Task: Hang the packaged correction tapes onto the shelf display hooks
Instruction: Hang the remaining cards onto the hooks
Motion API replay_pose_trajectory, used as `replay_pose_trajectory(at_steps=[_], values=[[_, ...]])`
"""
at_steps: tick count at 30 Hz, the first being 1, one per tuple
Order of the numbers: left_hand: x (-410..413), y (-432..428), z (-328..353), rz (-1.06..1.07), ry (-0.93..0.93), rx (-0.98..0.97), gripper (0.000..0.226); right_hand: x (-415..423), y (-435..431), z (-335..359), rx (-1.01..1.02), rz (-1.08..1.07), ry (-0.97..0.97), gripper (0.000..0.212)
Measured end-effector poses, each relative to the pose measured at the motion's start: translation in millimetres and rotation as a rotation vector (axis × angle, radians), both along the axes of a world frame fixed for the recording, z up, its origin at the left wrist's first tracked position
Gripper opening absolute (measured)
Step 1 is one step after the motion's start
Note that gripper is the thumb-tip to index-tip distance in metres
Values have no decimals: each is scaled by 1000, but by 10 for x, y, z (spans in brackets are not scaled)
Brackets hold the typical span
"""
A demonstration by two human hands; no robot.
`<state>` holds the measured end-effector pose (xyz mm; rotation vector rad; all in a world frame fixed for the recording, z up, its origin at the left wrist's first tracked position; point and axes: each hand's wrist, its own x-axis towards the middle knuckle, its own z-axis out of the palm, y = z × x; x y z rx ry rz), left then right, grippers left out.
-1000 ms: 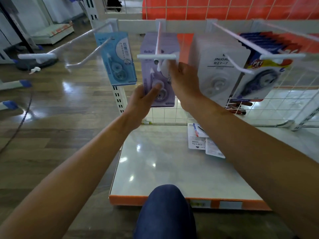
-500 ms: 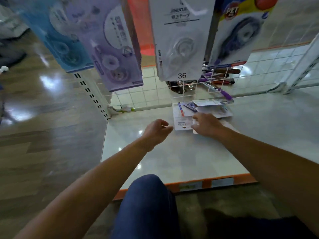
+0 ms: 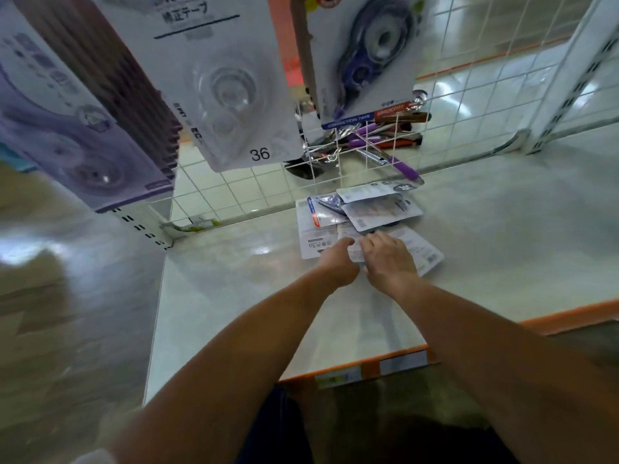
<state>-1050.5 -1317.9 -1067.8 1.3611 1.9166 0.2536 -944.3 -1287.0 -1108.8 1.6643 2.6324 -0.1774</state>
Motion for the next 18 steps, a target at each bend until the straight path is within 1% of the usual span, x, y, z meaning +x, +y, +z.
replay_pose_trajectory(at_steps=[3, 5, 9, 11, 13, 16, 18], values=[[-26, 69, -63, -77, 126, 8, 61, -14, 38, -58, -12, -35, 10, 34], [-46, 82, -119, -101, 193, 27, 59, -19, 62, -53, -9, -27, -18, 31], [-93, 33, -184, -83, 236, 112, 57, -13, 43, 36, 3, 16, -31, 29], [-142, -9, -186, -40, 223, 165, 55, 5, 40, 116, 13, 33, -14, 30], [-215, -74, -153, 35, 167, 235, 51, 28, 69, 229, -2, 63, 13, 29], [-321, -171, -46, 130, 31, 372, 47, 86, 124, 551, -134, 80, 128, 32], [-369, -245, 67, 156, -32, 409, 45, 101, 151, 825, -162, 101, 186, 28]])
